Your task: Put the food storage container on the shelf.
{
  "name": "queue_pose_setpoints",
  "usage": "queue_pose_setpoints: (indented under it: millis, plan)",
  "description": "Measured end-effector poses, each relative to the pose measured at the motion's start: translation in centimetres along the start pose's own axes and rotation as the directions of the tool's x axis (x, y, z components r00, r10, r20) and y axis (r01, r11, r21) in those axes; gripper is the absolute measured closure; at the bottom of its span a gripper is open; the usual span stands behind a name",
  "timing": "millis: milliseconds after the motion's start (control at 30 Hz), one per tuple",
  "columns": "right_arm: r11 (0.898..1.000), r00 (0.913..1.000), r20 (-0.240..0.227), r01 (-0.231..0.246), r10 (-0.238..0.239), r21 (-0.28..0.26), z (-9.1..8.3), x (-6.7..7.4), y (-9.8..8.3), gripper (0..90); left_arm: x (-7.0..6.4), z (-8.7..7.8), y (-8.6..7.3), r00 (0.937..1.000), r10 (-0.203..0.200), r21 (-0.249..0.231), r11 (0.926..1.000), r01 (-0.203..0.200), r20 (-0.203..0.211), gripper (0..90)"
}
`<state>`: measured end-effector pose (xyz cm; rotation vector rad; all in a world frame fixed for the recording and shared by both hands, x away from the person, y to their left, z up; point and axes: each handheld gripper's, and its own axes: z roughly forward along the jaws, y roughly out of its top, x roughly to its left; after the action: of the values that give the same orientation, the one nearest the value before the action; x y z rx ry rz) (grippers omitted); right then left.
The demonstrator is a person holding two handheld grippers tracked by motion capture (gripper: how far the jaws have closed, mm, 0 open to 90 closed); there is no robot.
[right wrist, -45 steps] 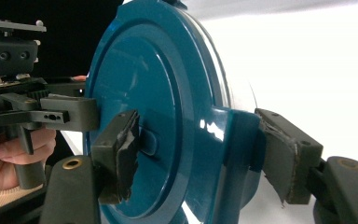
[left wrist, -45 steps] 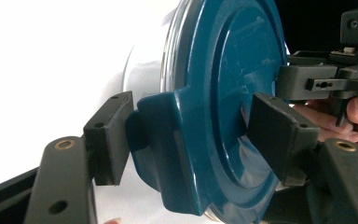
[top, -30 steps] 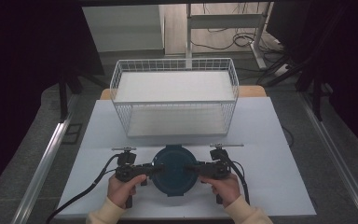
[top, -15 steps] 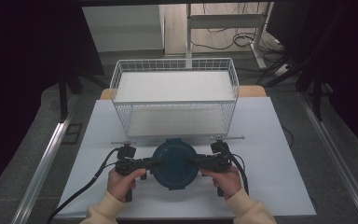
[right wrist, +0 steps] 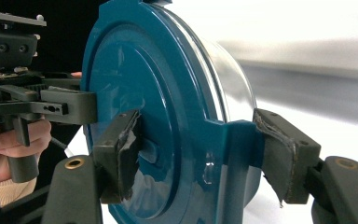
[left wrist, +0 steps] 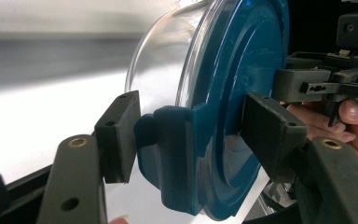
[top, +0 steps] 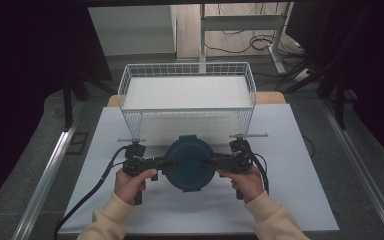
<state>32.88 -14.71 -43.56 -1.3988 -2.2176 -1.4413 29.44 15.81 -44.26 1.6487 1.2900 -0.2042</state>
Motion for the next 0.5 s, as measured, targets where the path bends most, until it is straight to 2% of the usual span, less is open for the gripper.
queue_pose_setpoints:
  millis: [500]
  plan:
    - [0.999,0.9991,0.001,0.043,-0.043,-0.028,-1.6,1.6,3.6,34.4,-1.7,-1.5,3.3,0.9992,0.039,-0.036,0.9986,-0.039,0.010,39.5]
